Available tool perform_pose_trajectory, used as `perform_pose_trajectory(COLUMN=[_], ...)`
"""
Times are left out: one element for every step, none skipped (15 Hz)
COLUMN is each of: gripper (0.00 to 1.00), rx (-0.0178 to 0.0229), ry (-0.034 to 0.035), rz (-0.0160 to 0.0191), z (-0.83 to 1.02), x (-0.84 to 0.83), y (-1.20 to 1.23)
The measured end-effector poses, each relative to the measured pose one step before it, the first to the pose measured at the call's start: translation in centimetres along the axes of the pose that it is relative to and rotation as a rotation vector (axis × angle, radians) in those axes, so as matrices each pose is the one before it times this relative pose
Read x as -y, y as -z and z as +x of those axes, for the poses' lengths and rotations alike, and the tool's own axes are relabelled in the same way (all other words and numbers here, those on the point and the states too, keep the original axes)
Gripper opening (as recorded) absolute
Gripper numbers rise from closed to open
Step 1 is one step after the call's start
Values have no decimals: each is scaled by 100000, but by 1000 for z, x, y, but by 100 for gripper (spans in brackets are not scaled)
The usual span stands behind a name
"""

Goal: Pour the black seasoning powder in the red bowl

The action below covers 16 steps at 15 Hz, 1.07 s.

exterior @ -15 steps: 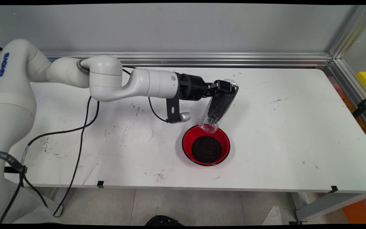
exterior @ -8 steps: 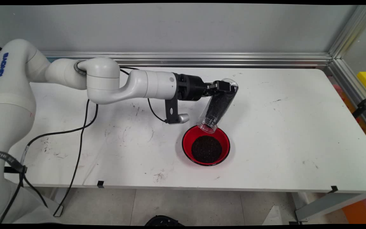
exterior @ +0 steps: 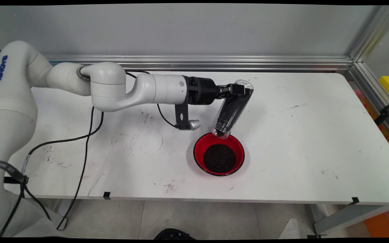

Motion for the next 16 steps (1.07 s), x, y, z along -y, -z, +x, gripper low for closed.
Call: perform_pose_trajectory(gripper=[0,0,0,0,0,0,0,0,0,0,0,0,0,0,0,0], rx=[602,571,415,469,248,344,200,255,131,181,69,-27,-86,-35,-118,-91], ry=[-704,-669,-547,-582,-342,-482,-320,-454,-290,-460,-330,-321,-294,-130,-280,-202], rz=[125,175,165,227,146,240,178,284,198,314,258,291,334,184,390,287], z=[-31,-27,-9,-15,-3,-2,4,21,25,58,73,102,129,62,147,112], x=[22,25,17,25,14,21,22,33,22,33,30,38,45,27,59,44], y=[29,25,17,20,10,12,5,6,2,8,11,21,21,8,13,0])
